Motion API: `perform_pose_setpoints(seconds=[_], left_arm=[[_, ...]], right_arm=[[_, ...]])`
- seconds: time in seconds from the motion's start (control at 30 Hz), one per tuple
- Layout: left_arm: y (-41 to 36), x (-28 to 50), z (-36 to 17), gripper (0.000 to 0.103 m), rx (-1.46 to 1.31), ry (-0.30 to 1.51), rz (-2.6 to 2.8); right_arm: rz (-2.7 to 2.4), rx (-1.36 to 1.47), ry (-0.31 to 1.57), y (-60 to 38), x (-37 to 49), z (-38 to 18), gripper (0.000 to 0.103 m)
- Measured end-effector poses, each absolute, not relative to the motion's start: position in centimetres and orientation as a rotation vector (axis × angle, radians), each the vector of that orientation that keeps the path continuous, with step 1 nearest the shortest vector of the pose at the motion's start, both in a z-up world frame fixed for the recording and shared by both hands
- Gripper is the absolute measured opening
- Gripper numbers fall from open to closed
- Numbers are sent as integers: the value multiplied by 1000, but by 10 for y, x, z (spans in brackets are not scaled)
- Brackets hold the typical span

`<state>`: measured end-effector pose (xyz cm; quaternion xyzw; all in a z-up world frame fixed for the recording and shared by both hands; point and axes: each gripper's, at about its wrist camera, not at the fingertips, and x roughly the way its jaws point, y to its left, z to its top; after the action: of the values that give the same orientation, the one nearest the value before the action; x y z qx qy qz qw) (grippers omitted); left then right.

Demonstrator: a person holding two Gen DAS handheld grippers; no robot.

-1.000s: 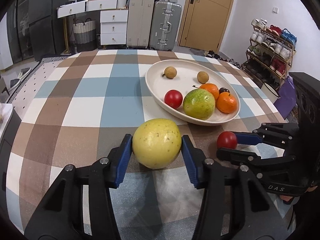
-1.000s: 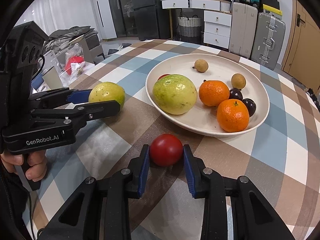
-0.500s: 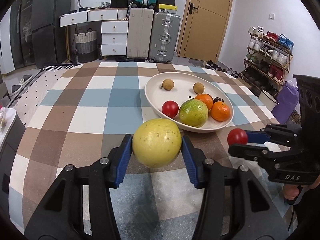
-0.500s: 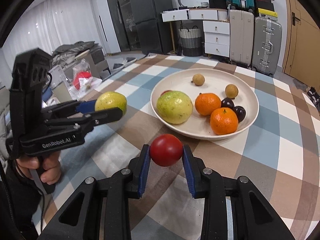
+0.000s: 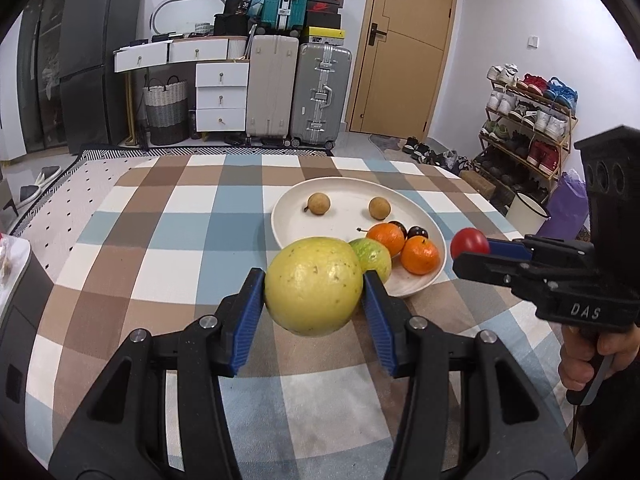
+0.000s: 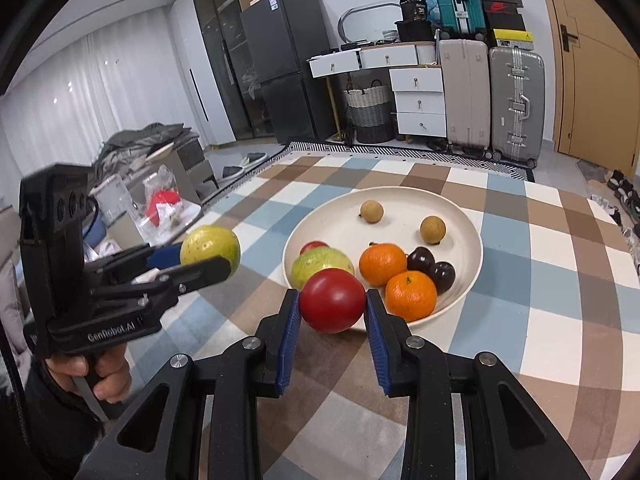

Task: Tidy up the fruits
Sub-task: 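Carry yellow pomelo and tomato over the plate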

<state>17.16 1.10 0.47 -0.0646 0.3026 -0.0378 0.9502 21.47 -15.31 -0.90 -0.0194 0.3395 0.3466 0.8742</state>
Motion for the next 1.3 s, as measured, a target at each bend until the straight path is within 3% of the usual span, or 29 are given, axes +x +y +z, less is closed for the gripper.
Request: perform_pose_setpoints(seconds=[0.5, 1.3], left_arm=[[-2, 204, 29, 47, -121, 590, -101], [-18, 270, 38, 47, -90, 587, -130]], right_arm=[[686, -28, 683, -158, 246, 17, 33], [634, -22, 718, -170, 309, 12, 33]])
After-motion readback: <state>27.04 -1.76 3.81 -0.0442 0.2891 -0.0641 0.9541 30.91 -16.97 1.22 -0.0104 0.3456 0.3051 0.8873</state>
